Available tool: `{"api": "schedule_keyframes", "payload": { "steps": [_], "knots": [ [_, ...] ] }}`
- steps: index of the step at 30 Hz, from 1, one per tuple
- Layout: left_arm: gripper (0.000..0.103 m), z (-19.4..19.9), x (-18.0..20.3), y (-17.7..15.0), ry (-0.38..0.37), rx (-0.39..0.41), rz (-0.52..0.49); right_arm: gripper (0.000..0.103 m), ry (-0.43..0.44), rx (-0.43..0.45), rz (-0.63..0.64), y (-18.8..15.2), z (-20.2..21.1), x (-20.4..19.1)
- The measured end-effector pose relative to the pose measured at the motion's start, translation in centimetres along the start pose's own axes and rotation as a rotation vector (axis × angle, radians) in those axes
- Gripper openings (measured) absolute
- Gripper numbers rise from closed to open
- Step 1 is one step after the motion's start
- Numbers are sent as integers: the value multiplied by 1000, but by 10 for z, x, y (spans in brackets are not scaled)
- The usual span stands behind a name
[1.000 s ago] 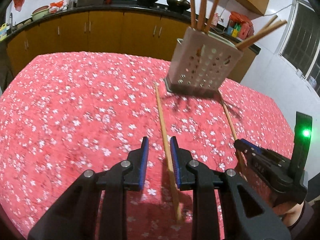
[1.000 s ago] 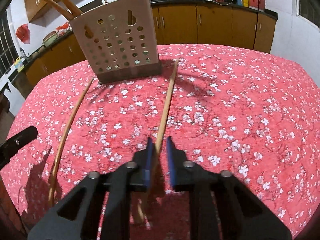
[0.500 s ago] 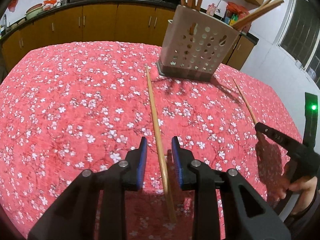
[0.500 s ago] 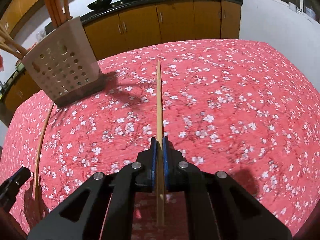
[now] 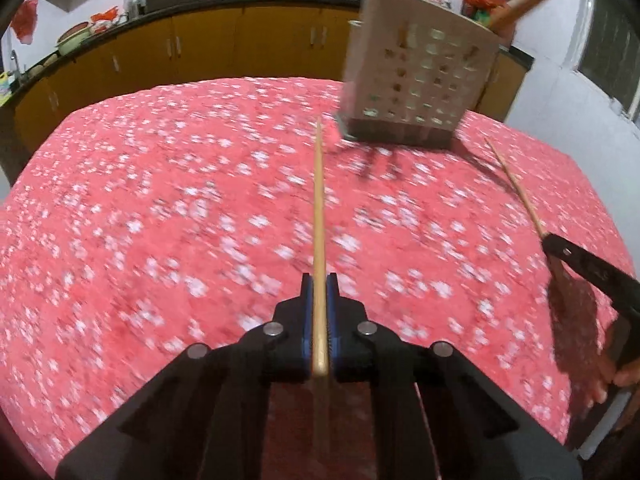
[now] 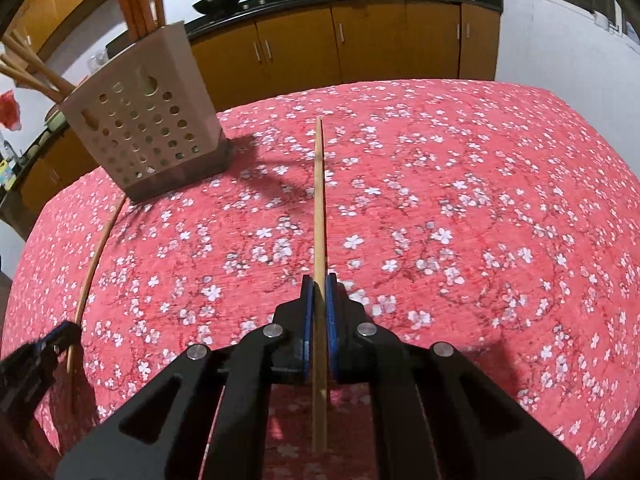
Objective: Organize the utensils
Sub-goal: 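Hold the grasped chopsticks in both tools above the tablecloth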
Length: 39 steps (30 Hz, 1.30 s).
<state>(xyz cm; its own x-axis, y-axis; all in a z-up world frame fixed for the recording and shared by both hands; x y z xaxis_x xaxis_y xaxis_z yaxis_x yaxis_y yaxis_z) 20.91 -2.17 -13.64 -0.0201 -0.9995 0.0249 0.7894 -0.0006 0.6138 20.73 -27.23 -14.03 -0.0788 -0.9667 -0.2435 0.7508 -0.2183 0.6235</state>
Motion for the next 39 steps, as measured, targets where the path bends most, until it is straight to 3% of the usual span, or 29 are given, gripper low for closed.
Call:
{"api": "schedule_keyframes", "payload": {
  "steps": [5,9,23,39],
  "knots": [
    [8,-13,-35,18,58,5,50,7,19,-3,53,0,-6,-12],
    [8,-16,-50,23,36,12,77,7,16,1,81,-1,-7,-16],
    [15,-13,-49,20,14,36,78,8,2,5,97,-1,-6,-16],
    [15,-12,-48,19,11,36,81,8,-6,5,106,-1,-6,-16]
  ]
}}
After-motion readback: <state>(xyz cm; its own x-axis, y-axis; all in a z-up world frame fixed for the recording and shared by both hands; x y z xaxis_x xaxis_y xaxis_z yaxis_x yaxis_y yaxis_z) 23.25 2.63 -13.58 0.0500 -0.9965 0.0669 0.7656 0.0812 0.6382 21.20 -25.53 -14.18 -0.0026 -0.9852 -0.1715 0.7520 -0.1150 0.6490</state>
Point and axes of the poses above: each gripper's, at about its wrist camera, not at the fingertips, and z roughly against the way its jaws point, x to its right, y to its top, the point moved 5 cm from there along -z, roughly the way its jaws point, and after that the axes turned 5 degrees about y, right-handed, at the moved point
